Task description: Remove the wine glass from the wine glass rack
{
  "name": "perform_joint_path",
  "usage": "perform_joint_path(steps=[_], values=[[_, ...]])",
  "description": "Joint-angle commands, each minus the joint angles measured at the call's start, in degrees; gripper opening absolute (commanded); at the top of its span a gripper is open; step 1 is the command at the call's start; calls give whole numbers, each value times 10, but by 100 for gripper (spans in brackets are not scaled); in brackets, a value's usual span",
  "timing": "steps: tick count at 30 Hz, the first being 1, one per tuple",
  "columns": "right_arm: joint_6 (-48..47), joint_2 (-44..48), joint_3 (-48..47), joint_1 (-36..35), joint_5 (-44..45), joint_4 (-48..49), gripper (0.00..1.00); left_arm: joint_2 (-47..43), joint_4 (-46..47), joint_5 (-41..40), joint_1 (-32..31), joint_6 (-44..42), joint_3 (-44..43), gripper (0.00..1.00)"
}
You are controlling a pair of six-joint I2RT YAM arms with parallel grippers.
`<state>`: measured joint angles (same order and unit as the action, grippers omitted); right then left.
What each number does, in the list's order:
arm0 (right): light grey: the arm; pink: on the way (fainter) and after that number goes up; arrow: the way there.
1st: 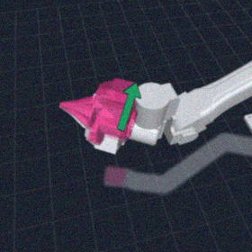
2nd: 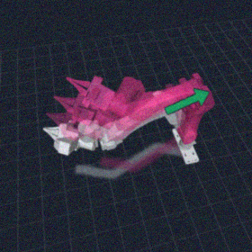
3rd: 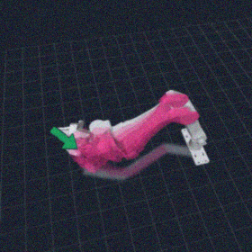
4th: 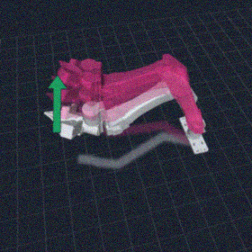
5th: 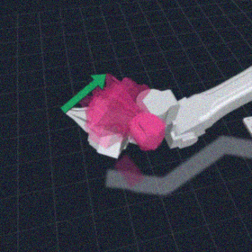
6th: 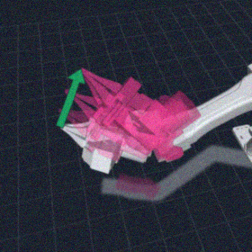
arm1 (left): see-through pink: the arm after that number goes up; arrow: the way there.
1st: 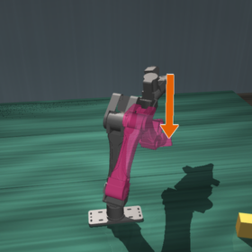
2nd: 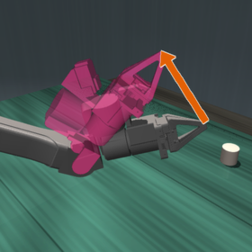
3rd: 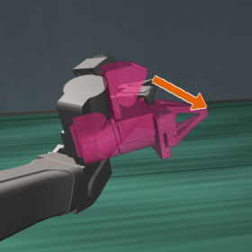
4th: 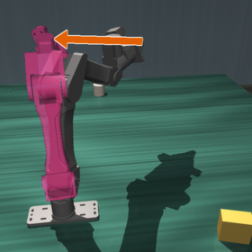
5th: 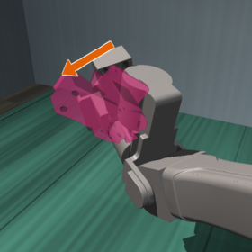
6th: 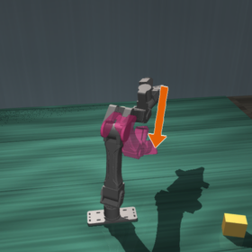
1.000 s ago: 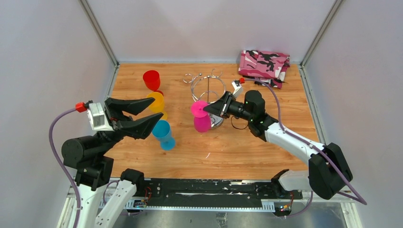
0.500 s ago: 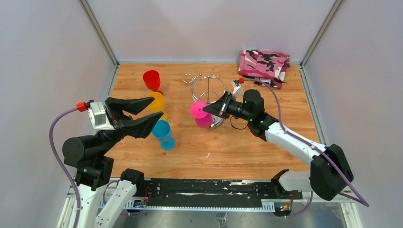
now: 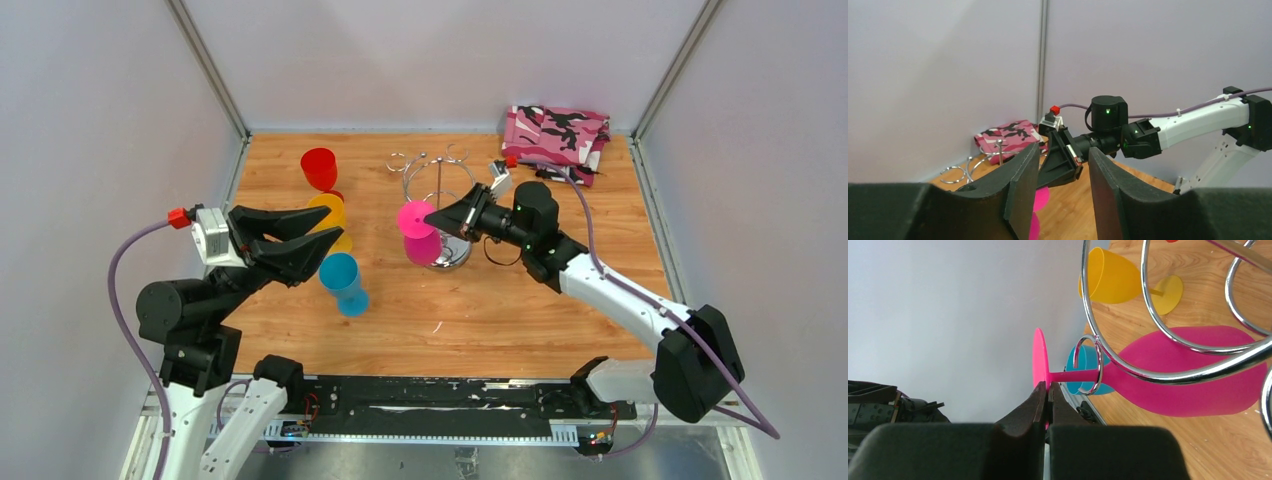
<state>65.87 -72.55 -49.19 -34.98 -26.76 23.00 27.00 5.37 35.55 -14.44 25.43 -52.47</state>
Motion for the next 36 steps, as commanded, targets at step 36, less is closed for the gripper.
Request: perform_joint_path(steps=[36], values=[[-27, 37, -37, -89, -26, -33, 0, 28, -17, -40, -3, 8, -7, 57]])
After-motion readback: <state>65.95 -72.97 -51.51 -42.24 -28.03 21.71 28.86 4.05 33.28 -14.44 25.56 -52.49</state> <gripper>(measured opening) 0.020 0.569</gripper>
